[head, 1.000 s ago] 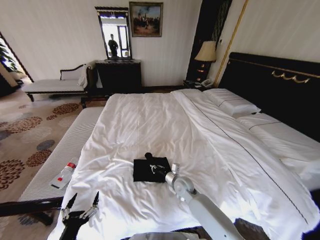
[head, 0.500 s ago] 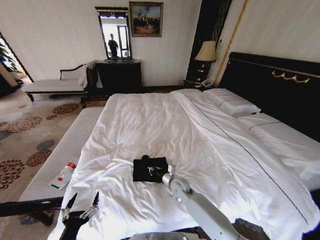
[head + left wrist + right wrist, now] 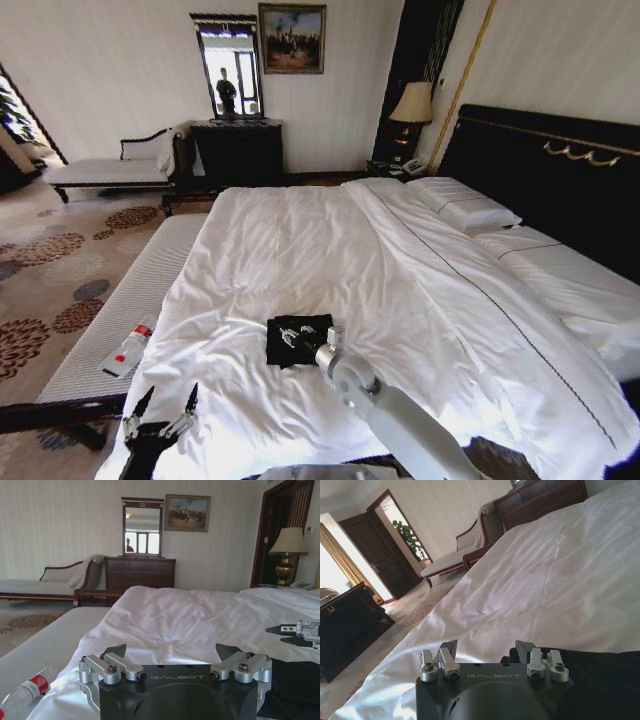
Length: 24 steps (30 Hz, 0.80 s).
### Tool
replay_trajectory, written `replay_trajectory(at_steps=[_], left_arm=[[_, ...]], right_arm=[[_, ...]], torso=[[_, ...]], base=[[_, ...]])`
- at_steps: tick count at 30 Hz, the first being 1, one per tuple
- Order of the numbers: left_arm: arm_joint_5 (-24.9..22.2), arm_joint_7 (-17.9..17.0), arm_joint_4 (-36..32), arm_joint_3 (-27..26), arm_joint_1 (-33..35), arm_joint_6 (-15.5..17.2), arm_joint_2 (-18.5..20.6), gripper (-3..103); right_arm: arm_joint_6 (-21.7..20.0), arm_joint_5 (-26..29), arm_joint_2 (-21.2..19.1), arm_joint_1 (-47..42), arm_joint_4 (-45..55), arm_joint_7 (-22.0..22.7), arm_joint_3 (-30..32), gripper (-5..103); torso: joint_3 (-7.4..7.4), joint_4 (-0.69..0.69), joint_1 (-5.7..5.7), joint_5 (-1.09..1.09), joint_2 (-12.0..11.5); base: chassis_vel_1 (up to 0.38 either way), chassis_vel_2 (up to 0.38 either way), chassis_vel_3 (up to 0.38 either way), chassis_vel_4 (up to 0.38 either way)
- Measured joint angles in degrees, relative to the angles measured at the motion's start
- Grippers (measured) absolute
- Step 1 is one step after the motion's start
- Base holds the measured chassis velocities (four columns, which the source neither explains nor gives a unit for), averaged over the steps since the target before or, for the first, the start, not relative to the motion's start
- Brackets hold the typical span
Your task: Fold the clothes on the bed.
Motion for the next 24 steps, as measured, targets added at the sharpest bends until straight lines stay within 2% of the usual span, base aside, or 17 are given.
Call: replay_trajectory(at_steps=[1,2,4,5,8,9,10,14,15,17,21,24], left_arm=[[0.0,0.0,0.0,0.0,0.0,0.0,0.0,100],[0.0,0.0,0.0,0.0,0.0,0.0,0.0,100],[0.0,0.0,0.0,0.0,0.0,0.0,0.01,100],[0.0,0.0,0.0,0.0,0.0,0.0,0.01,100],[0.0,0.0,0.0,0.0,0.0,-0.01,0.0,100],[0.0,-0.01,0.0,0.0,0.0,0.0,0.0,100],[0.0,-0.01,0.0,0.0,0.0,0.0,0.0,100],[0.0,-0.01,0.0,0.0,0.0,-0.01,0.0,100],[0.0,-0.01,0.0,0.0,0.0,-0.01,0.0,100],[0.0,-0.01,0.0,0.0,0.0,-0.01,0.0,100],[0.0,-0.01,0.0,0.0,0.0,0.0,0.0,100],[0.0,-0.01,0.0,0.0,0.0,0.0,0.0,100]], right_arm=[[1.51,-1.95,0.63,-1.08,0.02,-0.2,1.1,72],[3.41,-4.62,1.26,-1.9,-0.69,-0.51,2.46,72],[8.99,-12.09,2.2,-2.71,-5.98,-0.88,4.28,83],[8.99,-12.09,2.2,-2.71,-5.98,-0.88,4.28,83],[16.24,-21.67,3.6,-1.97,-16.09,-1.94,4.75,97],[17.33,-23.54,4.35,-1.62,-18.29,-2.04,4.48,99],[17.33,-23.54,4.35,-1.62,-18.29,-2.04,4.48,99],[21.49,-32.74,8.74,0.41,-26.8,-2.11,3.15,100],[21.49,-32.74,8.74,0.41,-26.8,-2.11,3.15,100],[23.53,-36.34,11.48,1.71,-31.9,-1.91,2.5,100],[24.16,-37.83,13.22,2.35,-33.85,-1.32,1.01,100],[24.08,-38.14,13.4,2.1,-30.43,0.29,-0.6,100]], torso=[[0.0,0.0,0.0,0.0,0.0],[0.0,-0.02,0.0,0.0,0.0],[0.0,-0.01,0.0,0.01,0.01],[0.0,-0.01,0.0,0.01,0.01],[0.01,-0.02,0.01,0.0,0.01],[0.01,-0.01,0.01,0.0,0.0],[0.01,-0.01,0.01,0.0,0.0],[0.0,0.01,0.01,0.0,0.01],[0.0,0.01,0.01,0.0,0.01],[0.0,0.01,0.01,-0.01,0.01],[0.01,-0.02,0.01,-0.01,0.0],[0.01,0.03,0.01,0.01,-0.01]], base=[[0.0,0.0,0.0,0.0],[0.0,0.0,0.0,0.0],[0.0,0.0,0.0,0.0],[0.0,0.0,0.0,0.0],[0.0,0.0,0.0,0.0],[0.0,0.0,0.0,0.0],[0.0,0.0,0.0,0.0],[0.0,0.0,0.0,0.0],[0.0,0.0,0.0,0.0],[0.0,0.0,0.0,0.0],[0.0,0.0,0.0,0.0],[0.0,0.0,0.0,0.0]])
